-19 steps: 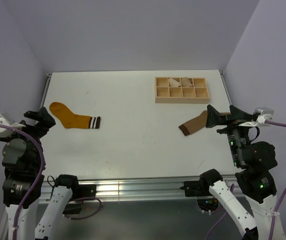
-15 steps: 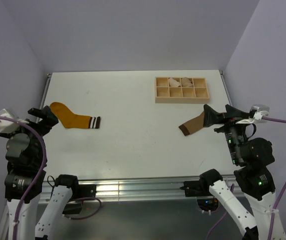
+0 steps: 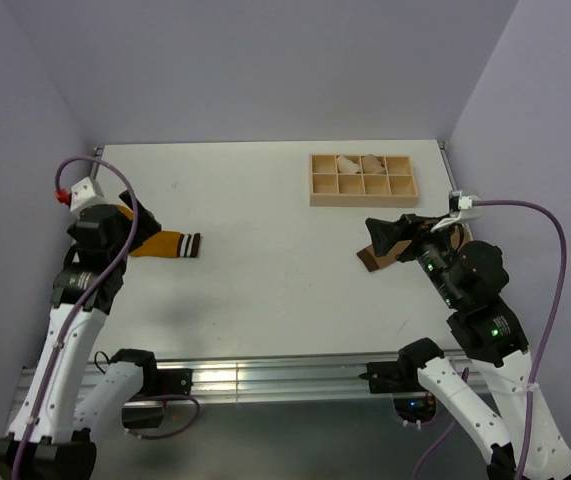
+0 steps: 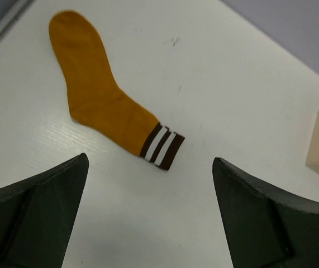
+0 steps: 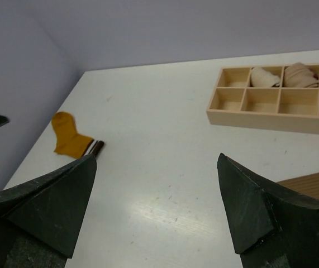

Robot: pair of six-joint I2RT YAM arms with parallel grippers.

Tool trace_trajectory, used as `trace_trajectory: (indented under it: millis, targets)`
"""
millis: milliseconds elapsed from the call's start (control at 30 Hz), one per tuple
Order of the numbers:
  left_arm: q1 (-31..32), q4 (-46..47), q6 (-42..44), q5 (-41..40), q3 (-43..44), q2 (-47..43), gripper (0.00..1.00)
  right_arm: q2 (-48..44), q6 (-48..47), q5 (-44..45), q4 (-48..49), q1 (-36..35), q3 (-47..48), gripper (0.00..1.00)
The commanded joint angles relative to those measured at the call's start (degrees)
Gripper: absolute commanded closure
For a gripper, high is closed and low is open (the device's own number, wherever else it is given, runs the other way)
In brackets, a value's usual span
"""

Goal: Roll the socks
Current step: Adjust the sock at the center of the board.

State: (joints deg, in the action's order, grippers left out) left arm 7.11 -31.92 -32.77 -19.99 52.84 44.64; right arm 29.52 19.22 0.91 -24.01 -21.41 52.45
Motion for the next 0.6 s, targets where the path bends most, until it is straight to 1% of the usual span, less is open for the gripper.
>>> trace_trajectory:
  millis: [0,167,200,233,300,400,467,567]
  targets:
    - [0.1,1.9,-5.1,2.7,-0.9,4.1,0.0,0.7,2.1,-6.8,3.1,-0.4,-1.6,0.04]
    - [-0.1,5.8,-9.1,3.4,-1.9,17.7,0.01,0.5,3.2,-9.2,5.9,-0.4,-4.2,0.06]
    - [-0.1,7.1,-10.6,3.8,-1.9,19.7,0.0,0.5,3.3,-9.6,6.3,-0.4,-4.5,0.06]
    - [-0.3,9.5,-11.3,4.5,-1.9,23.7,0.01,0.5,3.5,-10.0,6.8,-0.4,-5.0,0.06]
    - [-0.4,12.9,-12.7,5.0,-1.5,27.7,0.0,0.6,3.7,-10.5,7.0,-0.4,-5.5,0.06]
    - [-0.4,15.8,-13.4,5.9,1.5,38.5,0.01,0.7,4.3,-11.4,7.3,-0.4,-5.9,0.07]
    - [-0.4,17.9,-13.1,6.1,3.6,42.4,0.01,0.5,4.5,-11.5,7.4,-0.3,-6.1,0.07]
    - [-0.4,18.7,-12.7,7.2,5.7,48.1,0.01,-0.2,4.4,-10.8,7.0,-0.3,-6.4,0.07]
